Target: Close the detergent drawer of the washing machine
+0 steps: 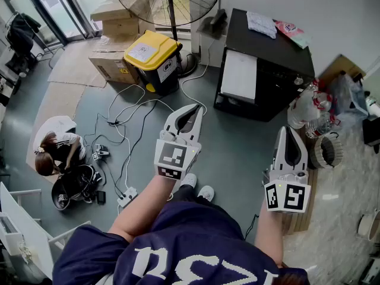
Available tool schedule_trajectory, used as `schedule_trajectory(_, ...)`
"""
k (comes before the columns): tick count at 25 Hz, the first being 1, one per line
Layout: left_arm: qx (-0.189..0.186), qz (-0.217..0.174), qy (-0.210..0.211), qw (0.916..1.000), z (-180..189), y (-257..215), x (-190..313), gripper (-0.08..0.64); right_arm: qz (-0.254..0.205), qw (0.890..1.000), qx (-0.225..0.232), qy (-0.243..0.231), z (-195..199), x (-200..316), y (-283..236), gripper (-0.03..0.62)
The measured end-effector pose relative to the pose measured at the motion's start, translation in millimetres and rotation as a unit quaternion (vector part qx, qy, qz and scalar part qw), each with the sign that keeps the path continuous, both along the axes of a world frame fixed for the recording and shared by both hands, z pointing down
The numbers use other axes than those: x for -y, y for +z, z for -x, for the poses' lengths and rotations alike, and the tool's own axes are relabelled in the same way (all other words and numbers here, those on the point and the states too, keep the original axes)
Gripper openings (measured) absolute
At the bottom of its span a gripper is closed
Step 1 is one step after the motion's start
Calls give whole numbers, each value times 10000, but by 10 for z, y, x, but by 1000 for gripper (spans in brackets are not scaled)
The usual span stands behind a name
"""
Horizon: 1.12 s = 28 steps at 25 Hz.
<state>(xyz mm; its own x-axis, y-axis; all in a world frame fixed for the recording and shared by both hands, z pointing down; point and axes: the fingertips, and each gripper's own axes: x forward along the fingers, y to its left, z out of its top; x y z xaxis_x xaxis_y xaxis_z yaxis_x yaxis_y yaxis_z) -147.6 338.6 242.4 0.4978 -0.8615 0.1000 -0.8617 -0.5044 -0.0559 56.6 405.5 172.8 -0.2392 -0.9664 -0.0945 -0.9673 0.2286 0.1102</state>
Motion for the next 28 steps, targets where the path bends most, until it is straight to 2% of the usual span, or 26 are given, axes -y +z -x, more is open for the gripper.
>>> schedule_trajectory(6,19,4,-83,10000,-98,9,-11,20,-22,10000,54,-40,-108,-9,13,15)
schedule_trajectory(11,2,-7,-170,9999,-148,-5,16,20,-314,9972,596,-314,-202,-5,-97,15)
schedule_trajectory(17,58,8,-246,9997,-207,41,158,20,-133,9978,546,-350,-261,204,53,15)
schedule_trajectory(23,50,61,-208,9998,-226,145,618,20,-49,9983,475,-329,-222,632,139,15)
schedule_trajectory(28,28,-37,-11,10000,-272,169,1249,20,-103,9989,430,-164,-209,1211,146,15)
